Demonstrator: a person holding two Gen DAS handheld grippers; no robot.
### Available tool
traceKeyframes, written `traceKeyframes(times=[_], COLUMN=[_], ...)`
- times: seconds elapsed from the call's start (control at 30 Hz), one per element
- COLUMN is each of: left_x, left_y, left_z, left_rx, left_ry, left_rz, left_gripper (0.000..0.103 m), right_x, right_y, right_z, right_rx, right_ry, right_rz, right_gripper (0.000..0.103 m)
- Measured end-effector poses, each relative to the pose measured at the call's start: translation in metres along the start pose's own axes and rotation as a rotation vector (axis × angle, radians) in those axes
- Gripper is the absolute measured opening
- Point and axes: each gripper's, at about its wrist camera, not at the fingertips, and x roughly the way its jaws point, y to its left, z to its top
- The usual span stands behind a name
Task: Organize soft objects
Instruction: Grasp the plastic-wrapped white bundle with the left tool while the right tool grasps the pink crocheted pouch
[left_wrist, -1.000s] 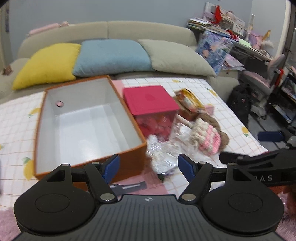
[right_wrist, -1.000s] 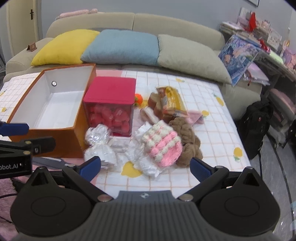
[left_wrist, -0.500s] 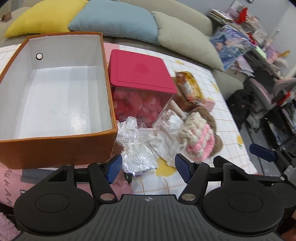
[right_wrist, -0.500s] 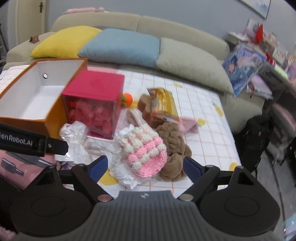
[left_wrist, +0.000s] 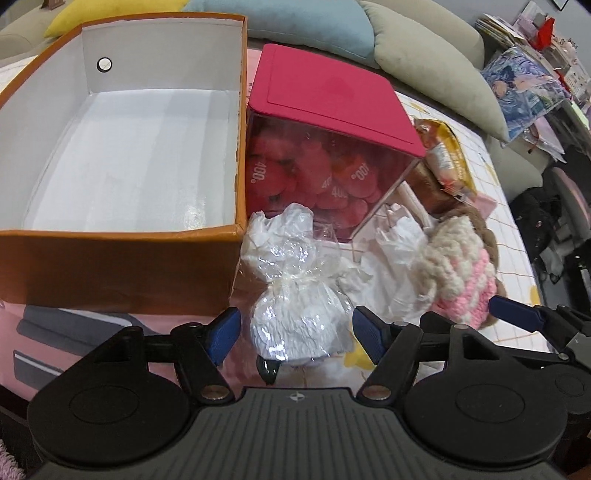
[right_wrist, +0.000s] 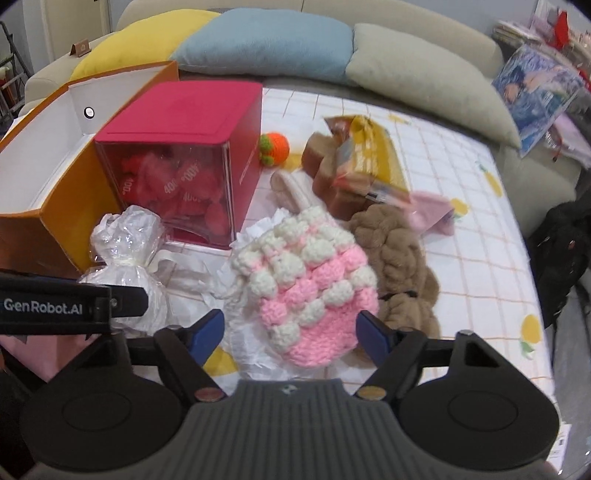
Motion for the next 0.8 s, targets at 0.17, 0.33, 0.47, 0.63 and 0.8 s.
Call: traceKeyframes(times=[0.17, 0.33, 0.47, 0.63, 0.8], left_x=[0.008, 0.003, -0.007, -0.026, -0.058], left_y=[-0.001, -0.001, -0.001, 0.001, -0.002], left_z=[0.000, -0.003, -0.007, -0.008, -0.010], left_rx=[0.025, 0.055, 0.098, 0.115, 0.165], left_ry=[0.031, 0.023, 0.006, -0.009, -0.065], left_rz=[0.013, 0.003, -0.002, -0.044, -0.129], left_gripper=[0.069, 0.055, 0.049, 0.047, 0.046], right_x=[0.007, 0.007, -0.003, -0.022, -0.052], right_y=[-0.002, -0.009, -0.007, -0.004, 0.001], right_z=[0.002, 0.001, 0.001, 0.001, 0.003], right_rx=[0.020, 0.070, 0.066, 0.062, 0.055], right_ry=[-0.014, -0.016, -0.047, -0.076, -0.126], right_rz=[-0.010, 0.022, 0.014, 0.001, -0.012], right_gripper=[0.047, 0.032, 0.027, 0.025, 0.024])
